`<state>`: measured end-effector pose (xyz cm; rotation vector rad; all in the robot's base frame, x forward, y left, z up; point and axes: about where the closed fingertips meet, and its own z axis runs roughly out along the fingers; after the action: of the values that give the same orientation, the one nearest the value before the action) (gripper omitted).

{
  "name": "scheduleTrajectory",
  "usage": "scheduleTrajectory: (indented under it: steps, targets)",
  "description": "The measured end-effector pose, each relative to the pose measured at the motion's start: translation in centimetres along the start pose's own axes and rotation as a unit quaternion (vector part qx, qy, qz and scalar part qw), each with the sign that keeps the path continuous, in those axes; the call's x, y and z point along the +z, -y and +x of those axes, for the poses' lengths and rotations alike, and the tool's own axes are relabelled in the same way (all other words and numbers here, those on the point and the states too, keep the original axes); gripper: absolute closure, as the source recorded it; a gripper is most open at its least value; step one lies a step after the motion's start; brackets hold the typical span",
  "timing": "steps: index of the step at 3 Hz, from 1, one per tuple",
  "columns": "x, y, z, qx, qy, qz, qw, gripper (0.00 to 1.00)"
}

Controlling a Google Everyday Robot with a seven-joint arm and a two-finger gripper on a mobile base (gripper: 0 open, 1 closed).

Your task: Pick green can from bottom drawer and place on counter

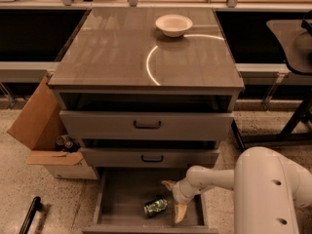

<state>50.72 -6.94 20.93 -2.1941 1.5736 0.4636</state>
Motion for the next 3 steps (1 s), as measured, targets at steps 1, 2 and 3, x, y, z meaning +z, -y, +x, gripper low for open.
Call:
scheduleTrajectory:
  steps: [1, 2, 3]
  targets:
    - [1.4, 0.4, 0.4, -0.039, -0.001, 0.0, 0.9992, 0.0]
    - [3.1, 0.8, 0.8, -0.087, -0.006, -0.009, 0.9961, 0.0]
    - [4.6, 0.8, 1.1, -0.122, -0.014, -0.017, 0.9923, 0.0]
